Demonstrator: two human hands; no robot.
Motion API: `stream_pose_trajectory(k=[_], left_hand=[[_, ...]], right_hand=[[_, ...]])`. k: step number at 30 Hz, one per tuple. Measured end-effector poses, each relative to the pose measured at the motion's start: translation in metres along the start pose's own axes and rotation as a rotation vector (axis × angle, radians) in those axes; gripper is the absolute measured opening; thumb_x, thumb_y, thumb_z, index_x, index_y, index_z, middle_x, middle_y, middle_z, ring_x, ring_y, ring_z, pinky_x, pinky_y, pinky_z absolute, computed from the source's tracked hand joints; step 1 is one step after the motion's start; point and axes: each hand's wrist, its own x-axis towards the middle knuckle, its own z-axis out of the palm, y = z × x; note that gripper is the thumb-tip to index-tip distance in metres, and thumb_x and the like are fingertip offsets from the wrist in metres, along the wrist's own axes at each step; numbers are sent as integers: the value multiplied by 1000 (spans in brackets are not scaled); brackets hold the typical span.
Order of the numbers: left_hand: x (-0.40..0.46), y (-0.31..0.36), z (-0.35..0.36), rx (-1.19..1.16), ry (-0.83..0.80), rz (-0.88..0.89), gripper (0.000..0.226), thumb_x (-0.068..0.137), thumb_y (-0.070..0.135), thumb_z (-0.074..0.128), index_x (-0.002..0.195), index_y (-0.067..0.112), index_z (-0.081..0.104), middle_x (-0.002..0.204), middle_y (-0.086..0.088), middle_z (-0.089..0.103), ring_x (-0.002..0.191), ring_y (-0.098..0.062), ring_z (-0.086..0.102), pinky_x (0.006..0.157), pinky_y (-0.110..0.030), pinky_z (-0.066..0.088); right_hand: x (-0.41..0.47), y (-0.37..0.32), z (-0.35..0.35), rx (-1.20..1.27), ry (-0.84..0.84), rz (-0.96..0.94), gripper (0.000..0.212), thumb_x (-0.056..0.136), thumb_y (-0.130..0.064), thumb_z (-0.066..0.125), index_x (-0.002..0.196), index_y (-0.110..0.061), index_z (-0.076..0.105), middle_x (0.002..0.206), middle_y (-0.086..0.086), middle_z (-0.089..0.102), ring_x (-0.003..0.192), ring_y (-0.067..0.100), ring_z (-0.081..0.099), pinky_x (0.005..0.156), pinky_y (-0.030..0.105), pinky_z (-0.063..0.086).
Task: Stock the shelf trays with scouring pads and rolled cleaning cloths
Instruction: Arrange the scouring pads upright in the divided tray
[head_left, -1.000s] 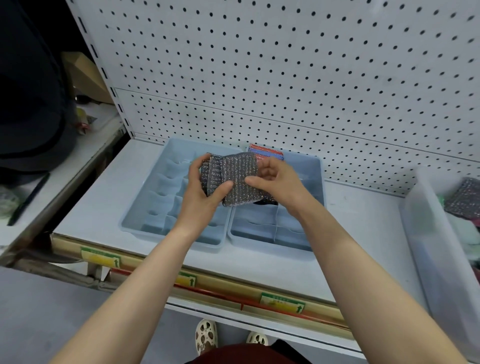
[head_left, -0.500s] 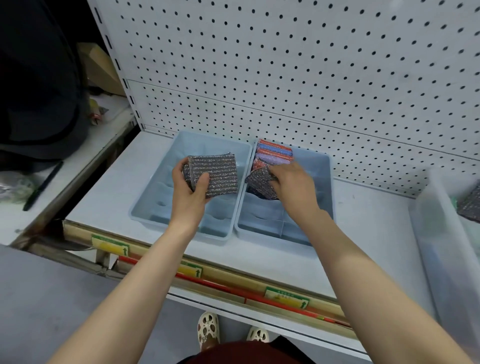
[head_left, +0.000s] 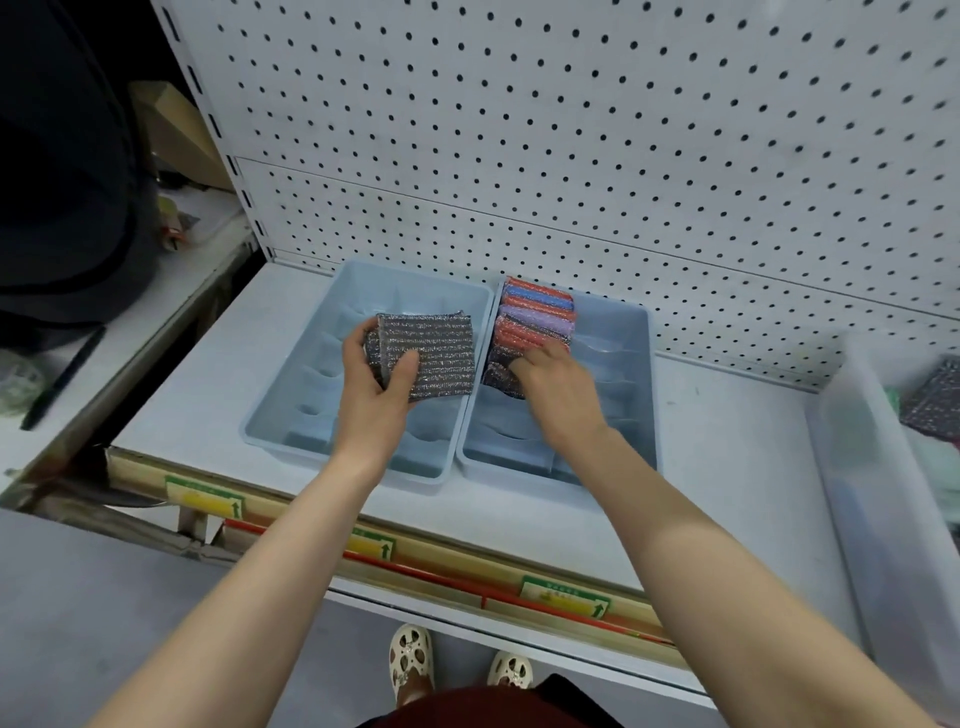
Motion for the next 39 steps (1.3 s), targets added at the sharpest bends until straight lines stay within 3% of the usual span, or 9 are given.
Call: stream_pose_trajectory(k=[5,8,14,21,25,29,31,34,39], left_hand=[[0,-3,1,30,-27,-5,52,94,24,63,138,28,37,128,-4,56,113,-19,60,89,-39,56],[-3,3,6,52,-63,27,52,85,32,67,131,37,44,126,-1,59,110,-19,63,92,-48,55],[-6,13,19,7,-125,57,31,96,21,60,118,39,50,115,-1,62,92,-9,65,79,-33,57],[-11,9,18,79,-63,14,29,94,19,58,104,46,54,119,-10,62,103,-28,63,86,-51,56],[-21,2,20,125,-171,3,36,96,11,56,108,44,55,106,4,67,94,-17,64,85,-47,55],[-23,3,20,160,-96,41,37,95,8,55,107,44,58,112,2,66,96,-19,64,86,-48,55],[-22,4,14,174,4,61,34,95,11,56,112,41,56,113,-1,65,92,-18,63,85,-47,54],[-19,4,1,137,119,54,40,97,12,55,125,38,45,109,-1,65,83,-5,65,76,-36,57],[-18,2,-12,120,175,9,55,94,6,57,140,25,32,107,0,63,72,12,61,61,-9,48]], right_hand=[[0,1,-19,641,208,205,24,91,-30,66,113,-24,68,95,-3,71,90,17,63,73,31,52],[3,-5,-45,1144,30,217,40,88,-40,69,126,-38,57,112,-10,64,98,6,62,86,20,51],[6,2,-50,1279,-70,226,31,73,-20,81,92,-33,60,102,-6,68,98,22,65,89,50,53],[-21,14,-47,1180,-11,301,31,78,-13,79,83,-28,52,97,-4,66,97,17,63,93,47,50],[-33,23,-47,1201,-73,299,24,83,-18,75,90,-27,54,110,-2,68,99,12,60,95,48,49],[-32,20,-55,1296,-11,340,29,87,-11,71,107,-27,58,114,1,69,95,15,64,79,29,53],[-33,23,-55,1102,71,366,35,87,-13,70,118,-24,60,111,-1,68,100,17,64,80,19,49],[-39,27,-44,627,48,309,33,88,-18,69,121,-21,64,115,1,69,104,22,64,84,25,41],[-36,6,-20,455,106,161,26,87,-13,68,112,-14,66,111,7,67,95,30,64,77,38,49]])
